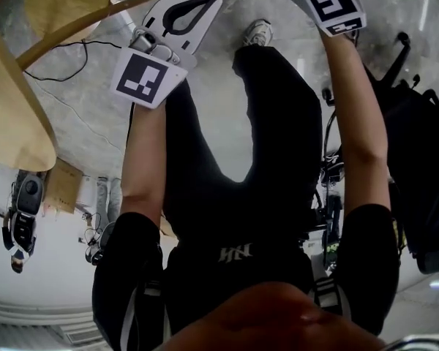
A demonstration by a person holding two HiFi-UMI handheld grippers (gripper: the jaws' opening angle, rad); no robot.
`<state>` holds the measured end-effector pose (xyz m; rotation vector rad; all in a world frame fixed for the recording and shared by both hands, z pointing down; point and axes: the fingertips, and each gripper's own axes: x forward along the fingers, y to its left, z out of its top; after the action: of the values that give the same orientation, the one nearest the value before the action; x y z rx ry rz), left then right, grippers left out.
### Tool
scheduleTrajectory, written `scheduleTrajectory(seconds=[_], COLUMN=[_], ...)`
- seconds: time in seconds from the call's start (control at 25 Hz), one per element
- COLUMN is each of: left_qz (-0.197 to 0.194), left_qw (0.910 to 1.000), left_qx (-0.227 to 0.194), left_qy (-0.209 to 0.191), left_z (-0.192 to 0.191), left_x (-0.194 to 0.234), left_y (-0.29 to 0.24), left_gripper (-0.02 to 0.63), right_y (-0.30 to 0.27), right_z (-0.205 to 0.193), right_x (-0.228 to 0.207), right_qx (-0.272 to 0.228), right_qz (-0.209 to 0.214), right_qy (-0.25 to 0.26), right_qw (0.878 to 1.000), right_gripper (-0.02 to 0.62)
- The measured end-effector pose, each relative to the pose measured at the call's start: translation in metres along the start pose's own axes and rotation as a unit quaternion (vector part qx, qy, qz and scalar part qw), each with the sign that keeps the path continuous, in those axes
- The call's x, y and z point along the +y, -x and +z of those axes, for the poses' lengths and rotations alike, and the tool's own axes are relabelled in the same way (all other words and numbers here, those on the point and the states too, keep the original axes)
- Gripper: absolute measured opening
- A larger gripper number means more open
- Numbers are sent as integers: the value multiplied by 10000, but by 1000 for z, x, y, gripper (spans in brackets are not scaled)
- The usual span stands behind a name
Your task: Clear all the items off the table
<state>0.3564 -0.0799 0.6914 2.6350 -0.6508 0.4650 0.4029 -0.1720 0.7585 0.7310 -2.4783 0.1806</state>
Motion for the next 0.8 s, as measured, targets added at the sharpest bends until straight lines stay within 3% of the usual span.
scheduleTrajectory(seconds=[0.4,0.44,0.48,0.52,0.56,0.68,0.8], left_qz=[-89,-85,-81,-79,-82,-119,-177], left_qw=[9999,9999,9999,10000,9999,9999,9998], left_qx=[81,70,59,56,60,35,-62], left_qy=[42,38,28,15,5,9,8], left_z=[-72,-75,-76,-77,-77,-63,-30], left_x=[30,33,35,35,36,30,13], left_y=[-17,-15,-13,-10,-7,5,24], left_gripper=[12,12,12,12,12,12,12], right_y=[-72,-76,-80,-83,-84,-77,-55], right_z=[-78,-82,-85,-89,-91,-83,-46], right_x=[6,6,8,10,12,17,23], right_qx=[318,348,378,422,479,598,580], right_qz=[57,29,12,8,8,-30,-65], right_qy=[-30,-51,-91,-144,-192,-219,-182], right_qw=[9995,9994,9992,9990,9987,9980,9981], right_gripper=[42,66,122,221,256,256,256])
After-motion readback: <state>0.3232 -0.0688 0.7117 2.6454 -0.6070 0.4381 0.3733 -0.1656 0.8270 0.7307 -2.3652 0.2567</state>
